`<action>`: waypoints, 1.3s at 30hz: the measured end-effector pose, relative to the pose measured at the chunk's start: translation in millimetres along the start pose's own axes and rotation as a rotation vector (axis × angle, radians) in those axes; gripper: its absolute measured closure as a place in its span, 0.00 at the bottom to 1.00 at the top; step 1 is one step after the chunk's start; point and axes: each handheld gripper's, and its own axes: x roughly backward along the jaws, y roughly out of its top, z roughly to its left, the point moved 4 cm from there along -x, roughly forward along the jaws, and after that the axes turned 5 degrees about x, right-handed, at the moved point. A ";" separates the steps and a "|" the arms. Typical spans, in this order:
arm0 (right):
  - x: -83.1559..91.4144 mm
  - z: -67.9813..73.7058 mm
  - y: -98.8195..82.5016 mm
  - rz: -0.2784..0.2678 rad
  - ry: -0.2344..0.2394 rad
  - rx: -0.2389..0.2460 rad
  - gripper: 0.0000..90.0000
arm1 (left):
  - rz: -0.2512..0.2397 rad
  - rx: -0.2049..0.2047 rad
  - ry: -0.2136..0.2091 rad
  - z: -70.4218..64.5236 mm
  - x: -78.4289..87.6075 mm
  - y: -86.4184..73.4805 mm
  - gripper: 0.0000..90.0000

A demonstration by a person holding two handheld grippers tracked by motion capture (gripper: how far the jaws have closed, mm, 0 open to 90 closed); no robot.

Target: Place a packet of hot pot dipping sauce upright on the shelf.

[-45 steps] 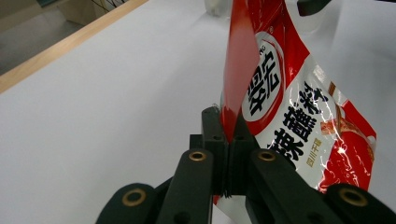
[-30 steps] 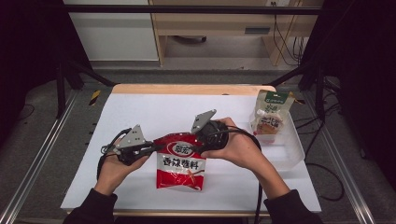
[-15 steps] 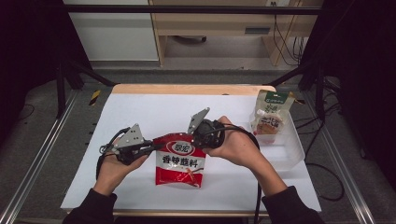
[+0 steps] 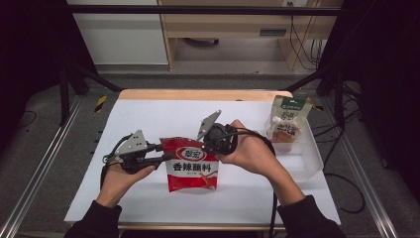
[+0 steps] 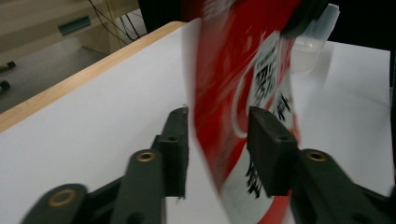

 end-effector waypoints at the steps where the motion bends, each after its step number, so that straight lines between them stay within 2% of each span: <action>1: 2.8 -1.2 0.9 -0.001 -0.003 -0.002 1.00 | -0.004 0.006 0.006 1.4 0.9 -1.6 0.60; 3: 8.0 -4.0 2.6 -0.010 -0.010 -0.006 1.00 | -0.005 0.025 0.015 4.7 2.4 -5.3 0.53; 7: 15.7 -10.6 2.2 0.007 -0.026 0.001 1.00 | 0.010 0.040 0.035 9.0 1.8 -13.7 0.47; 11: 21.2 -18.1 1.1 0.010 -0.043 -0.014 1.00 | 0.034 0.047 0.079 13.7 -1.7 -21.6 0.36; 14: 22.9 -25.9 -1.6 0.013 -0.059 -0.024 1.00 | 0.071 0.057 0.111 17.8 -5.6 -30.6 0.29; 21: 25.7 -40.5 -10.0 0.009 -0.067 -0.055 1.00 | 0.143 0.087 0.138 25.8 -14.2 -50.6 0.19; 27: 27.1 -43.6 -13.7 -0.003 -0.074 -0.075 1.00 | 0.167 0.110 0.159 32.1 -15.2 -59.4 0.14; 39: 33.1 -48.1 -22.8 -0.007 -0.087 -0.086 1.00 | 0.156 0.122 0.181 37.4 -12.7 -63.9 0.09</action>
